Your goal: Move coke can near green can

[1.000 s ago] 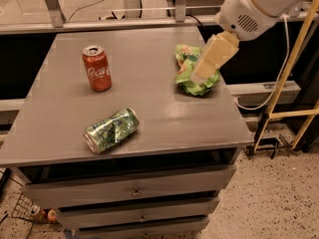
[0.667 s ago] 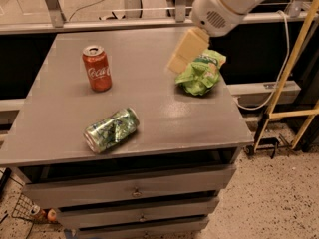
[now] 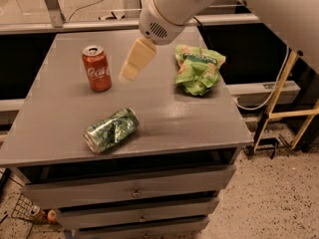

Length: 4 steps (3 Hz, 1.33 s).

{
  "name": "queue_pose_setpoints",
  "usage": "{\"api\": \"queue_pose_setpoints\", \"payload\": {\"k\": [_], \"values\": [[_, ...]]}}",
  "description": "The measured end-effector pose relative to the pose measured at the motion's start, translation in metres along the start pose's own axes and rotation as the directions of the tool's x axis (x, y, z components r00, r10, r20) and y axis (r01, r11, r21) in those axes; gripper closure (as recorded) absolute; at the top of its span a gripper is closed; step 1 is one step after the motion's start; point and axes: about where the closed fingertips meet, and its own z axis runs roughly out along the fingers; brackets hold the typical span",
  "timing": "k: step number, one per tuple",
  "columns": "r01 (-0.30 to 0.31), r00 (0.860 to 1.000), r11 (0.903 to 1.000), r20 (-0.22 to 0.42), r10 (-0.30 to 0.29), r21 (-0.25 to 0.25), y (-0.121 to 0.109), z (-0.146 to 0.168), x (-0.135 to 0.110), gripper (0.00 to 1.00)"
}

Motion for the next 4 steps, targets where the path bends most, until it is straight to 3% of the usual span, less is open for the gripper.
{"api": "queue_pose_setpoints", "payload": {"k": [1, 4], "values": [[-0.003, 1.000, 1.0000, 0.001, 0.003, 0.000, 0.000, 0.001, 0.000, 0.00], [-0.109, 0.992, 0.9941, 0.060, 0.109, -0.008, -0.014, 0.071, -0.038, 0.00]]}}
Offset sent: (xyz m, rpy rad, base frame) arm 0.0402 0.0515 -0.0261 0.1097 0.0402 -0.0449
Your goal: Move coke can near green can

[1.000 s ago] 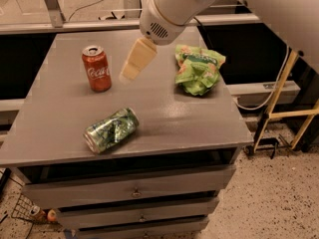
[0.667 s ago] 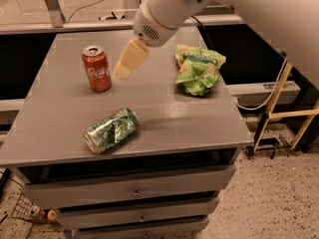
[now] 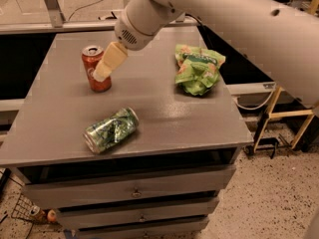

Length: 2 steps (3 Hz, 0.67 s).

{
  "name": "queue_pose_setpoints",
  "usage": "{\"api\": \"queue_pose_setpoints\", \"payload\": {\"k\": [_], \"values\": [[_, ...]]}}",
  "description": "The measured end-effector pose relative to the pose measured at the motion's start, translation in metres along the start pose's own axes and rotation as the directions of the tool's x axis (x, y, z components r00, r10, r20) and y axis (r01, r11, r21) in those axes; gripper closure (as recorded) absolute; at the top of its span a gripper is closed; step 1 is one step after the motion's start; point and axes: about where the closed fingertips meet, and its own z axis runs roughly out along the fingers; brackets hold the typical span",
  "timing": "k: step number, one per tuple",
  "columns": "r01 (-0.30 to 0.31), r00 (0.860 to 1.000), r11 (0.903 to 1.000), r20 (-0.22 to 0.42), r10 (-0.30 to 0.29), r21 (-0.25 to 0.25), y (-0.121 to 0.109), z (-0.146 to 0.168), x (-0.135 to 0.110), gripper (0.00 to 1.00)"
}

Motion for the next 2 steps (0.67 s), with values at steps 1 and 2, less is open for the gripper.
{"api": "queue_pose_setpoints", "payload": {"k": [1, 2], "values": [[-0.011, 1.000, 0.9999, 0.024, 0.011, -0.001, 0.000, 0.019, -0.017, 0.00], [-0.004, 0.999, 0.9998, 0.032, 0.005, -0.021, 0.004, 0.038, -0.033, 0.00]]}}
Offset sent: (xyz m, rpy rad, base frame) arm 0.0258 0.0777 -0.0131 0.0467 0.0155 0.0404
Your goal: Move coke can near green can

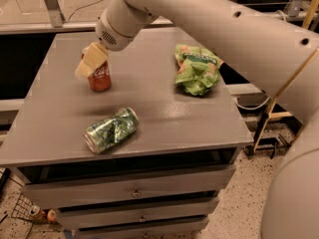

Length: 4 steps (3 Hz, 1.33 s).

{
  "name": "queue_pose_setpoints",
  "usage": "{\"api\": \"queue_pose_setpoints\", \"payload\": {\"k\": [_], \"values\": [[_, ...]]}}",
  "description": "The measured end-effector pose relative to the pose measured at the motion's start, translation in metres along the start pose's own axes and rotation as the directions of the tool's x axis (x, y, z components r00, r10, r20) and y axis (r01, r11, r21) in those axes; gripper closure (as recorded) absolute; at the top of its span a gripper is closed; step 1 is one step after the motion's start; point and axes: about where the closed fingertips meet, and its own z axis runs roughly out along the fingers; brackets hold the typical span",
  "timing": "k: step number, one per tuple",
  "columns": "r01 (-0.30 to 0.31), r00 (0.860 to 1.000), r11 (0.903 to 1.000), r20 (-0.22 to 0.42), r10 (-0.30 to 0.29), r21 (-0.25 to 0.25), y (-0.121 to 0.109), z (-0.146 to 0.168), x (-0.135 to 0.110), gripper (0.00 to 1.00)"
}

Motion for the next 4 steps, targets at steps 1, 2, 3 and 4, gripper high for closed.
{"api": "queue_pose_setpoints", "payload": {"k": [1, 2, 3, 4], "values": [[0.002, 1.000, 0.9996, -0.001, -0.002, -0.027, 0.004, 0.016, -0.008, 0.10], [0.016, 1.000, 0.9984, -0.004, -0.016, -0.054, 0.009, 0.030, -0.013, 0.33], [0.030, 1.000, 0.9978, -0.001, -0.030, -0.059, 0.010, 0.031, -0.015, 0.56], [0.049, 0.999, 0.9984, 0.021, -0.048, -0.030, 0.011, 0.004, -0.014, 0.80]]}}
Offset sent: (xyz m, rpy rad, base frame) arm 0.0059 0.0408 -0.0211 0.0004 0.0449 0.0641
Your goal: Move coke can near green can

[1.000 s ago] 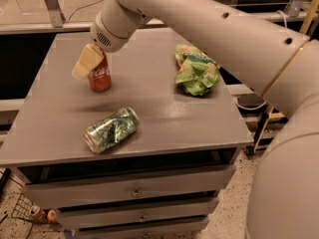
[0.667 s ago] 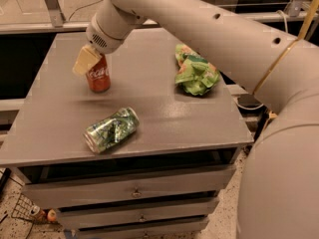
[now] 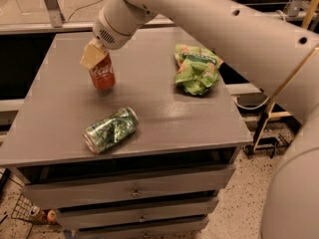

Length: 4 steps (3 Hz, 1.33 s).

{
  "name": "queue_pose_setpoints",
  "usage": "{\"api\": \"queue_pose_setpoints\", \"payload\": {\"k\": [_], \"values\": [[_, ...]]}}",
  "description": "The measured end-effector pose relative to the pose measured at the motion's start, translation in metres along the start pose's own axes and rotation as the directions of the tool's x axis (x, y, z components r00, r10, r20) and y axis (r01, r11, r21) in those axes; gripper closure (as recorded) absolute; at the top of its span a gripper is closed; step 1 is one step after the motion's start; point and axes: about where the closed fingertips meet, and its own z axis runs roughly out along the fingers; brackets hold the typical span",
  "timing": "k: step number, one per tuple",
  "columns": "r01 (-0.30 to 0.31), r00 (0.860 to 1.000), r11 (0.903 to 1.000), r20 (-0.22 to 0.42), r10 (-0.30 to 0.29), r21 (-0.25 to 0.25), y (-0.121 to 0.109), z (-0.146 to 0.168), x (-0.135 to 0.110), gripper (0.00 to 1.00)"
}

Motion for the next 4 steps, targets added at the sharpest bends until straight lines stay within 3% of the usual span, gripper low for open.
{"api": "queue_pose_setpoints", "payload": {"k": [1, 3, 4], "values": [[0.023, 1.000, 0.9993, 0.005, -0.023, 0.031, 0.012, -0.029, -0.001, 0.99], [0.023, 1.000, 0.9994, 0.005, -0.023, -0.028, 0.067, -0.040, 0.004, 1.00], [0.011, 1.000, 0.9992, 0.006, -0.011, -0.038, 0.082, -0.036, 0.010, 1.00]]}}
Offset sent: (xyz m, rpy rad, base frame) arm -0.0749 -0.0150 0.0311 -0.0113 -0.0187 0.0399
